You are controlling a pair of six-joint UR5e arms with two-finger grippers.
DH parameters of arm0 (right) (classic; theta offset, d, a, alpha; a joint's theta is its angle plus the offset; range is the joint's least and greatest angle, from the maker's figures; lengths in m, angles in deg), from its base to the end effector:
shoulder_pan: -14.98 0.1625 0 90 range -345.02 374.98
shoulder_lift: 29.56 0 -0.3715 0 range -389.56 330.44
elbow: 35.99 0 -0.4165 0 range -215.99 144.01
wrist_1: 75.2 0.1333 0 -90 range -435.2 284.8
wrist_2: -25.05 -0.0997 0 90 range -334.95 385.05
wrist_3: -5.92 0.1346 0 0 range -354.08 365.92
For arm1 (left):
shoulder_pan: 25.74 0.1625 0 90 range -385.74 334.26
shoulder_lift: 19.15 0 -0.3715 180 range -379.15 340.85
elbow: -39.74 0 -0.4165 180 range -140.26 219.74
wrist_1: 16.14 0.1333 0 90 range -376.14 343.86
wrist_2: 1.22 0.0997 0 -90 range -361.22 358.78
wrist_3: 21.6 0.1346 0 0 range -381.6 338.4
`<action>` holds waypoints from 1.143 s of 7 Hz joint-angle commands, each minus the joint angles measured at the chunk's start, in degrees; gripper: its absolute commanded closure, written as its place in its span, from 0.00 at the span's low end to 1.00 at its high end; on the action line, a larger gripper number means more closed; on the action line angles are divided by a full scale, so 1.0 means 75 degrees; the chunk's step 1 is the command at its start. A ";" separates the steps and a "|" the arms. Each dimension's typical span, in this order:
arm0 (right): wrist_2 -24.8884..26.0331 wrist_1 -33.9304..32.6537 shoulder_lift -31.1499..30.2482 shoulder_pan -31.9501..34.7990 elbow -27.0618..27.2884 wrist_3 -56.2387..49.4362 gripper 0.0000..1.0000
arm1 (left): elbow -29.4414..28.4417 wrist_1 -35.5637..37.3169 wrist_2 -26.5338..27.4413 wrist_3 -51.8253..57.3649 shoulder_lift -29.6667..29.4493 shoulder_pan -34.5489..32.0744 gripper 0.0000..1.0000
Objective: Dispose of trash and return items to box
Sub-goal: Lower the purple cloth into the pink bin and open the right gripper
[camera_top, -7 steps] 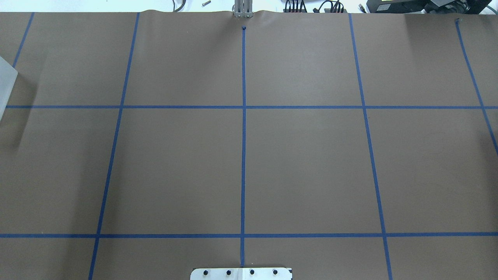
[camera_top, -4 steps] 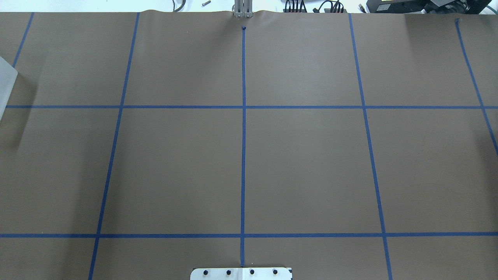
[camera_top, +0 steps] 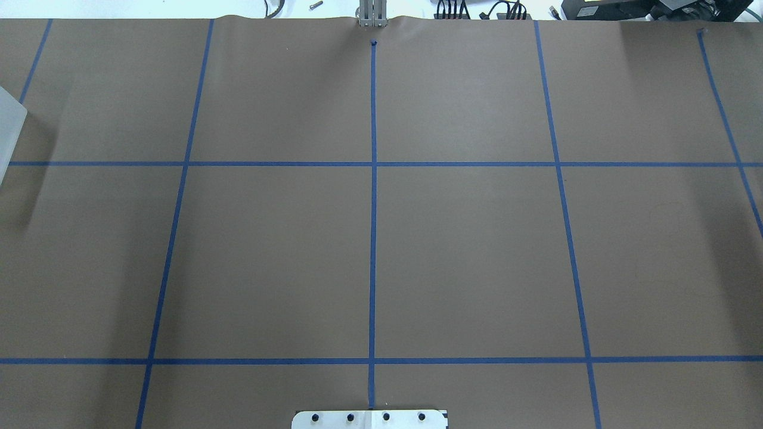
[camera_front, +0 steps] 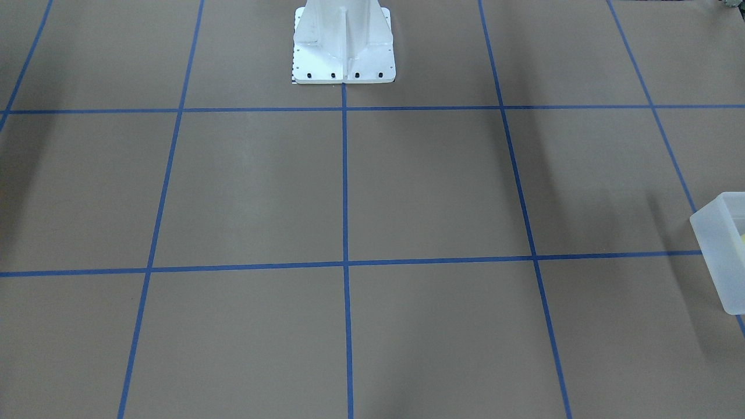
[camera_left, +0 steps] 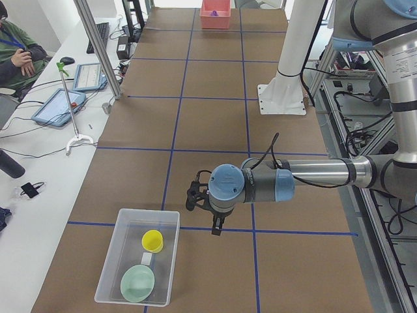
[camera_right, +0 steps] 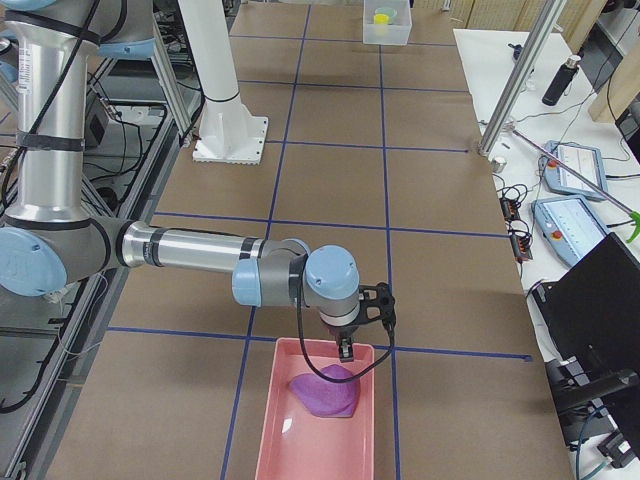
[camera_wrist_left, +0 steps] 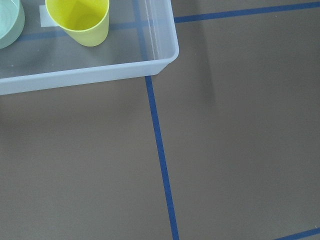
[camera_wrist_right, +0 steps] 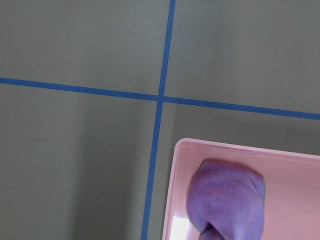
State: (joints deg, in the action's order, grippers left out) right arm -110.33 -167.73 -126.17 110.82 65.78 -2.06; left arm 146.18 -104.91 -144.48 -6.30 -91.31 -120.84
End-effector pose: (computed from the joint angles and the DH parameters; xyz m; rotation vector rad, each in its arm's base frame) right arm 0.0857 -0.4697 0.5839 0.1384 -0.7810 -0.0535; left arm -0.0608 -0.3946 0.6113 0.1228 0.9231 0.1437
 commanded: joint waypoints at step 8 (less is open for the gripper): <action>0.0648 -0.0506 -0.0490 -0.0052 0.0504 -0.0108 0.00 | -0.0047 -0.0012 0.0000 0.0012 0.0012 0.0000 0.01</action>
State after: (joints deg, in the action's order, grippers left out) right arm -105.51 -171.49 -129.80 110.46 69.54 -2.89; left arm 145.75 -105.00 -144.47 -6.22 -91.24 -120.84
